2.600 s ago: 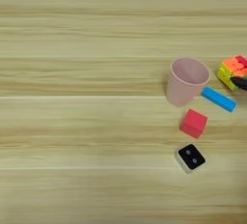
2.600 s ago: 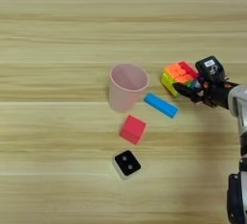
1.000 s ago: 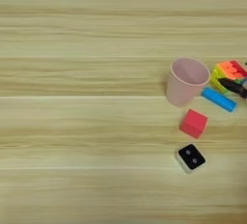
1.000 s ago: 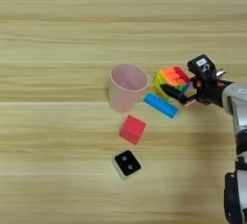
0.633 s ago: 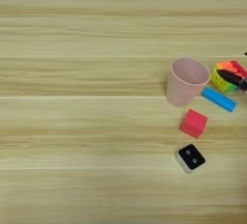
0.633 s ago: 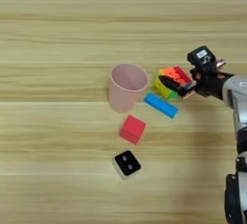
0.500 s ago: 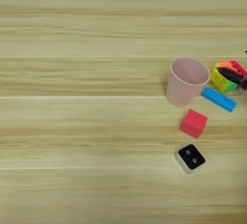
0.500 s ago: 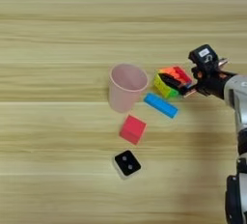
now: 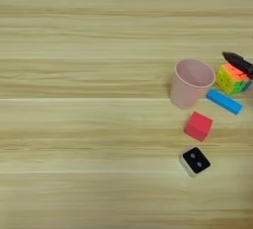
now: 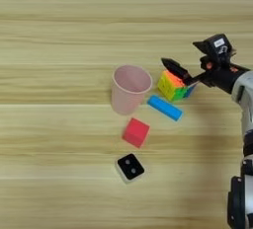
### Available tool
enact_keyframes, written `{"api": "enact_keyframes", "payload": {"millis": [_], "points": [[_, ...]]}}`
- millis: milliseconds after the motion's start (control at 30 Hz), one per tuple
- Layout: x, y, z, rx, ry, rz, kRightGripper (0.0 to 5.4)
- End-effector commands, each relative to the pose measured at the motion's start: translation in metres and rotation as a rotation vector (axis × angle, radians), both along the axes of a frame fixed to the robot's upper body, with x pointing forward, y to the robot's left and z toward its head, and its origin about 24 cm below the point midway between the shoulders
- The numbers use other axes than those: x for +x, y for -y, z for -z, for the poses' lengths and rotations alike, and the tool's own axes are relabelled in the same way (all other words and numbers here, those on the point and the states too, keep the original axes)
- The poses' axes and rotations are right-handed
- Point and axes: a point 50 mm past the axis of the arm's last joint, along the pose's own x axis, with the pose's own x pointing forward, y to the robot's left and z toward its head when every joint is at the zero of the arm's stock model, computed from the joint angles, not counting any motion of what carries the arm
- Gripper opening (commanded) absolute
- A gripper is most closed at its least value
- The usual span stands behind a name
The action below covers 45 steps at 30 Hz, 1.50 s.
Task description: Move the objects on the table
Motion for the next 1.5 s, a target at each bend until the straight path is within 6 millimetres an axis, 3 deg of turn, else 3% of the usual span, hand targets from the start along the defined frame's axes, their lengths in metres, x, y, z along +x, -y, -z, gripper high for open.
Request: {"api": "enact_keyframes", "payload": {"millis": [33,667,1033,1500], "points": [[0.009,0.003,-0.049,-0.038,0.202,-0.03,5.38],[-0.001,-0.005,-0.061,0.016,0.346,-0.235,5.38],[-0.017,-0.014,-0.063,0.013,0.37,-0.394,5.38],[-0.035,-0.023,-0.047,-0.005,0.223,-0.566,5.38]]}}
